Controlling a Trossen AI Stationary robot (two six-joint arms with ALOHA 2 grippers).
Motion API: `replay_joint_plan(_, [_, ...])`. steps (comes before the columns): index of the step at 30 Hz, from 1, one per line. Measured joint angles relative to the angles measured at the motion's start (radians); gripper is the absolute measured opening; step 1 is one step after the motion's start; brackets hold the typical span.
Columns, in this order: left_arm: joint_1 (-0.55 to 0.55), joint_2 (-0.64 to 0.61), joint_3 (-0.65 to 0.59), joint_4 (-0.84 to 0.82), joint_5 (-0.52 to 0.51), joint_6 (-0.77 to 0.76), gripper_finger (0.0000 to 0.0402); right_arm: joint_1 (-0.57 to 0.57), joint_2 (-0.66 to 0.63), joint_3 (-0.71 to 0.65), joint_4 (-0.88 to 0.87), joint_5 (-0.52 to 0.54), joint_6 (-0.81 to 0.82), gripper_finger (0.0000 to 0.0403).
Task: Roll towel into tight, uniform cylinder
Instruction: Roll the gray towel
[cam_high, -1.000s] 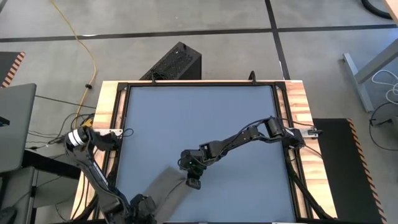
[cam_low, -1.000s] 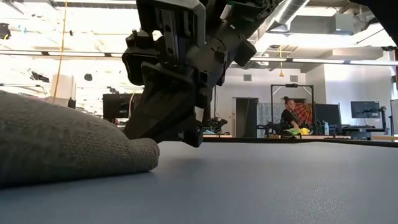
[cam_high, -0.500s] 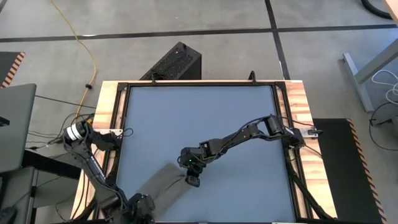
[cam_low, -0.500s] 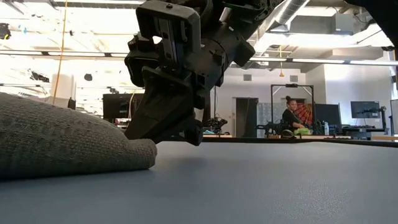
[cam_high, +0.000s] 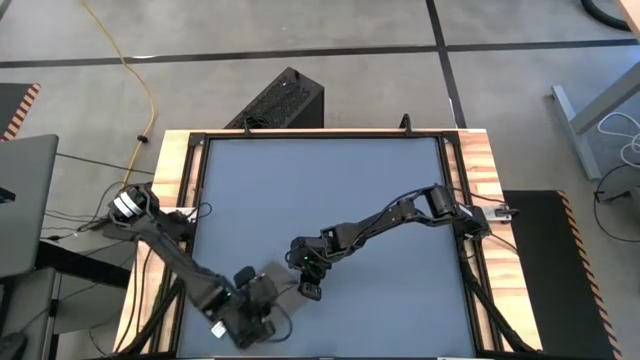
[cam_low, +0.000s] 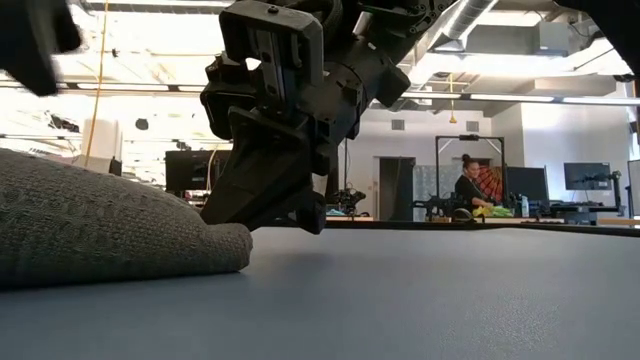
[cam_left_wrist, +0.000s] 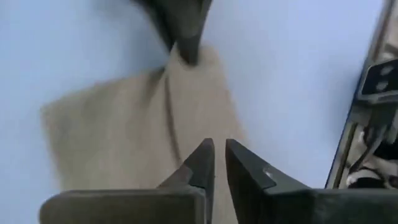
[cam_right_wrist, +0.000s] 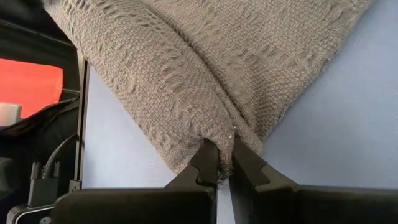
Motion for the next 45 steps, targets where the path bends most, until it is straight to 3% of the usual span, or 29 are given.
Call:
replay_joint_plan(6, [0.061, 0.000, -0.094, 0.205, 0.054, 0.105, 0.0002, 0.000, 0.000, 0.000, 0.000, -0.001, -0.001, 0.0035])
replay_joint_plan(20, [0.061, 0.000, -0.267, 0.423, 0.076, 0.027, 0.0000, 0.001, 0.000, -0.001, 0.010, -0.009, -0.019, 0.0041])
replay_joint_plan(30, [0.041, 0.025, -0.269, 0.434, 0.069, 0.014, 0.0000, -0.006, -0.004, 0.018, 0.038, -0.071, -0.011, 0.0132])
replay_joint_plan(36, [0.032, 0.077, -0.267, 0.461, 0.074, -0.018, 0.0000, -0.043, 0.000, 0.055, -0.040, -0.236, -0.023, 0.0185])
replay_joint_plan(45, [-0.027, 0.078, -0.267, 0.392, 0.018, -0.120, 0.0000, -0.073, -0.048, 0.059, -0.193, -0.254, -0.146, 0.0202])
